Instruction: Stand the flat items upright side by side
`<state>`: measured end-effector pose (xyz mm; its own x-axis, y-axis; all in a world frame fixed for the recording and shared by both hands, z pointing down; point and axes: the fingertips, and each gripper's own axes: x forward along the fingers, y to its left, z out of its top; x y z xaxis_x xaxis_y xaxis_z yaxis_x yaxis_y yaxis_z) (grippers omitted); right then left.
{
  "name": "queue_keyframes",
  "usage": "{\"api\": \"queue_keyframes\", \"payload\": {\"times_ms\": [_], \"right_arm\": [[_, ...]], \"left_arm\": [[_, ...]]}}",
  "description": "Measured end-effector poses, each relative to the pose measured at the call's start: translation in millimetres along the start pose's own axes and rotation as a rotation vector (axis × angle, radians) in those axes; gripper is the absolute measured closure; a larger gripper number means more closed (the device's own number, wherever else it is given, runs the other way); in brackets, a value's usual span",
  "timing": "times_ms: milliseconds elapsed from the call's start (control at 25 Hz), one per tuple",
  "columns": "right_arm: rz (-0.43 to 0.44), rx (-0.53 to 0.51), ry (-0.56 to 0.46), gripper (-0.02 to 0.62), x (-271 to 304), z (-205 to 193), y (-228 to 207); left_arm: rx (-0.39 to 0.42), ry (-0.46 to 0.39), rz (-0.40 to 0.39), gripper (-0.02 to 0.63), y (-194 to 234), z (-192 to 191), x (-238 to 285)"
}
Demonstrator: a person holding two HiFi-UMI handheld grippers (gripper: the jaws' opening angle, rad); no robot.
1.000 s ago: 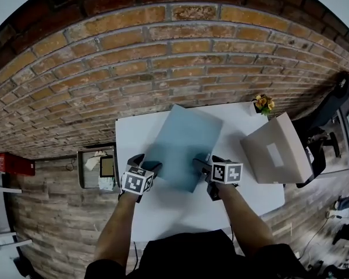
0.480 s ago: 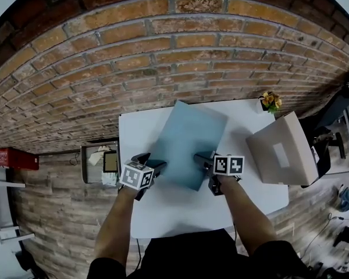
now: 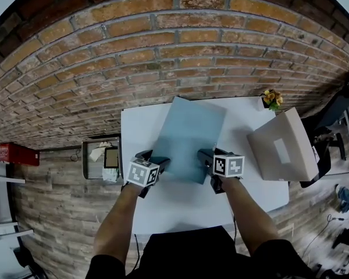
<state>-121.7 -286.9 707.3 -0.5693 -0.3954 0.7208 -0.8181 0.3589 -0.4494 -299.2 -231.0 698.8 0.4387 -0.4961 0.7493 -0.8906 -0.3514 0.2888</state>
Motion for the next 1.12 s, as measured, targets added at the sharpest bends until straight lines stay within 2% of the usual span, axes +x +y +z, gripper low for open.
{"api": "queue_keyframes", "payload": {"times_ms": [200, 400, 600, 880, 1120], "right_arm": [[-0.040, -0.116, -0.026, 0.284, -9.9, 4.8, 0.5], [-0.041, -0.173, 0.005, 0.291, -15.7, 6.3, -4.2], [0.021, -0.052, 0.026, 0.250, -11.1, 13.6, -5.1], [0.044, 0.060, 0.024, 0.249, 0.3, 33.5, -24.2], [0.097, 0.119, 0.053, 0.250, 15.6, 46.6, -32.2]], "left_arm": [[-0.050, -0.008, -0.001, 0.258, -11.0, -7.5, -4.6], [-0.021, 0.063, -0.075, 0.258, -28.5, -23.3, -9.9], [-0.017, 0.046, -0.038, 0.256, -11.6, -2.9, -9.2], [-0.074, -0.015, -0.061, 0.256, 3.3, 36.3, 5.4], [-0.075, 0.007, -0.071, 0.256, 13.1, 54.2, 32.1]]}}
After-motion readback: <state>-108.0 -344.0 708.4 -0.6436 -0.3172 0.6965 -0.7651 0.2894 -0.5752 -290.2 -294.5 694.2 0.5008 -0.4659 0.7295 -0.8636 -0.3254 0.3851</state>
